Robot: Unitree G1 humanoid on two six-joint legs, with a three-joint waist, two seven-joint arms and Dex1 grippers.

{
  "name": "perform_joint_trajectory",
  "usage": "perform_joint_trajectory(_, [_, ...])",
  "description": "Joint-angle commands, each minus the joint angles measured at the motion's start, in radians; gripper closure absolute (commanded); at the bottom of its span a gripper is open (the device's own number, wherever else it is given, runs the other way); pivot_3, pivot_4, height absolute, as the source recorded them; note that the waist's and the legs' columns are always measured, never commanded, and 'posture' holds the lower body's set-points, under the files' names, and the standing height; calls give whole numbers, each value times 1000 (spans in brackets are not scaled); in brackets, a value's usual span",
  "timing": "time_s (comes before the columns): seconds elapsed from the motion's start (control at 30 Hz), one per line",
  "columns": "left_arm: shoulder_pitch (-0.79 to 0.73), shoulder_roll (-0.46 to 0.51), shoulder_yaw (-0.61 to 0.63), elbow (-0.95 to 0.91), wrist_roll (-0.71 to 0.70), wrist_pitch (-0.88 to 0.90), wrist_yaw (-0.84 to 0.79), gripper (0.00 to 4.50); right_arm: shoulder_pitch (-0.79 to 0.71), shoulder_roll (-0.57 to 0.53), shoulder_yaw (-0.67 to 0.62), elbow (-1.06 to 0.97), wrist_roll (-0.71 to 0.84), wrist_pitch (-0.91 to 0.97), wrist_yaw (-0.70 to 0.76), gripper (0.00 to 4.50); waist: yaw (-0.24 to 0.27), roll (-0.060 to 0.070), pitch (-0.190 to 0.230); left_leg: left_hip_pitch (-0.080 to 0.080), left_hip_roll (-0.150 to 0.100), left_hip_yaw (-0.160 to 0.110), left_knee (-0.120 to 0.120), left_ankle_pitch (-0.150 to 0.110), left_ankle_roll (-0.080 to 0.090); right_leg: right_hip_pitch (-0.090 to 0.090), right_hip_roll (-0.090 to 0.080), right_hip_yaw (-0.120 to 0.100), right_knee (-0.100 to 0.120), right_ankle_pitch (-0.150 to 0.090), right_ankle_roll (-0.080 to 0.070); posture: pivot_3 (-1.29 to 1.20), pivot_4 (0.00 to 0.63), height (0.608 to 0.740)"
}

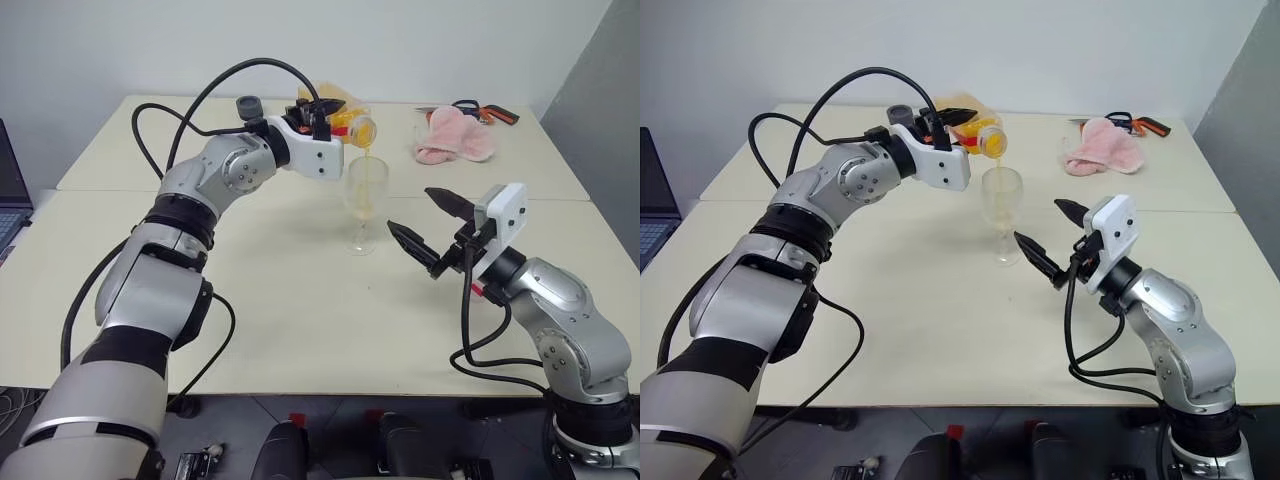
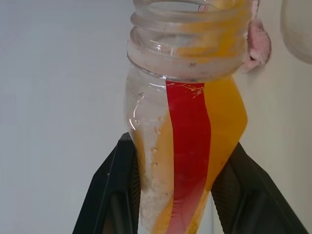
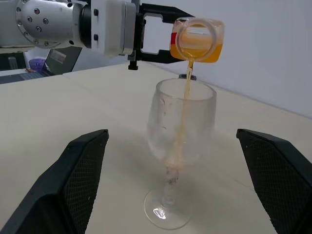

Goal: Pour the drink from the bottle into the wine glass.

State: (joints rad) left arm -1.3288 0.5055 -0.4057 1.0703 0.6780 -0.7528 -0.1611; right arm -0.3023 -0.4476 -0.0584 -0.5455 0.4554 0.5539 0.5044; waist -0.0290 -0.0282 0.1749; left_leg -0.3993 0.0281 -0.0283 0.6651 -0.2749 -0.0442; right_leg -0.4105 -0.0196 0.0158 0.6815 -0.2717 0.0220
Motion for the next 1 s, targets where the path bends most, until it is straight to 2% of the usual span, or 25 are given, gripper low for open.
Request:
perform_joint_trajectory(0.03, [-51,15,3,-12,-1,-14,35,2917,-3,-11,-29,-35,25,-20,12,0,0,0,0,0,0,0,0,0,0,0,0,0,0,0,0,0,150,740])
perform_joint_trajectory(1.0, [-60,38,-19,-4,25,-19,81,2917,6,-49,-45,-30,58,-18,46,0,0,0,0,0,0,0,0,0,0,0,0,0,0,0,0,0,150,740])
